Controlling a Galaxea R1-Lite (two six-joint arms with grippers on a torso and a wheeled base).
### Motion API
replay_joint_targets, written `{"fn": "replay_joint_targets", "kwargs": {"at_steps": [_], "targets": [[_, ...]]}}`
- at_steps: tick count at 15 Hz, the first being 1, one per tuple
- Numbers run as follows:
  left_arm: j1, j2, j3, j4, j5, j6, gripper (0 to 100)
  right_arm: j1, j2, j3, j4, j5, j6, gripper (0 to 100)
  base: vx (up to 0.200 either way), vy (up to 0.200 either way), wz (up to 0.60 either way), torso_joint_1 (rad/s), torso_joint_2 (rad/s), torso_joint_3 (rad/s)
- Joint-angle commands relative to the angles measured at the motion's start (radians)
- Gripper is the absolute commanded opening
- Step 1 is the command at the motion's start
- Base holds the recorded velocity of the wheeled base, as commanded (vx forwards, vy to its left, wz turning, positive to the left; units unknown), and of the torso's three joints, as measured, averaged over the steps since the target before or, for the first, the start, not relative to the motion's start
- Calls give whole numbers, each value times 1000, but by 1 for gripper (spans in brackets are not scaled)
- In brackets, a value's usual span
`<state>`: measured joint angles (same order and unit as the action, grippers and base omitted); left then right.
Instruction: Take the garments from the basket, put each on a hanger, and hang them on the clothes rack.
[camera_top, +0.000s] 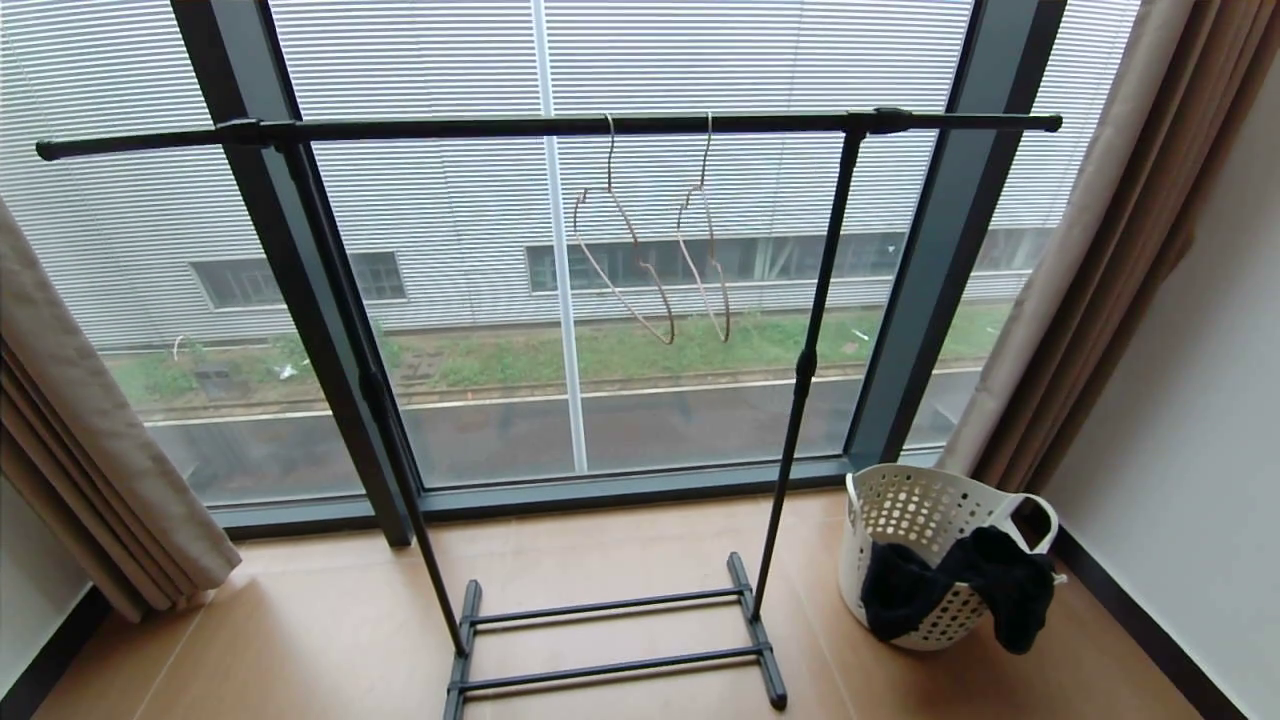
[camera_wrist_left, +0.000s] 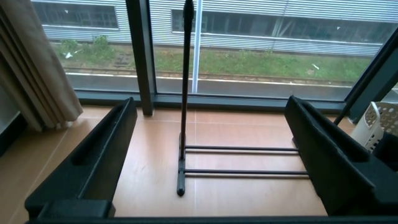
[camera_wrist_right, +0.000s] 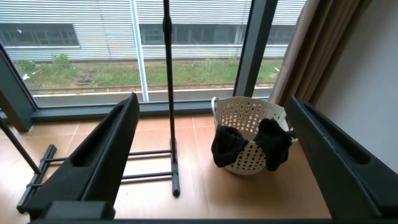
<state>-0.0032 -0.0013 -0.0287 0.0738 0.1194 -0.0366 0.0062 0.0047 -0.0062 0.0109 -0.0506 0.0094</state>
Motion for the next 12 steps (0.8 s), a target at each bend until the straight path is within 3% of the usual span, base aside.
{"fn": "replay_joint_targets", "kwargs": {"at_steps": [1, 12], "targets": [[0, 1, 0, 0, 0, 0, 100, 1, 0, 0, 0, 0, 0, 100, 0, 0, 0, -246, 544, 290], [0, 1, 0, 0, 0, 0, 100, 0, 0, 0, -2, 0, 3, 100, 0, 0, 0, -212, 503, 283]]}}
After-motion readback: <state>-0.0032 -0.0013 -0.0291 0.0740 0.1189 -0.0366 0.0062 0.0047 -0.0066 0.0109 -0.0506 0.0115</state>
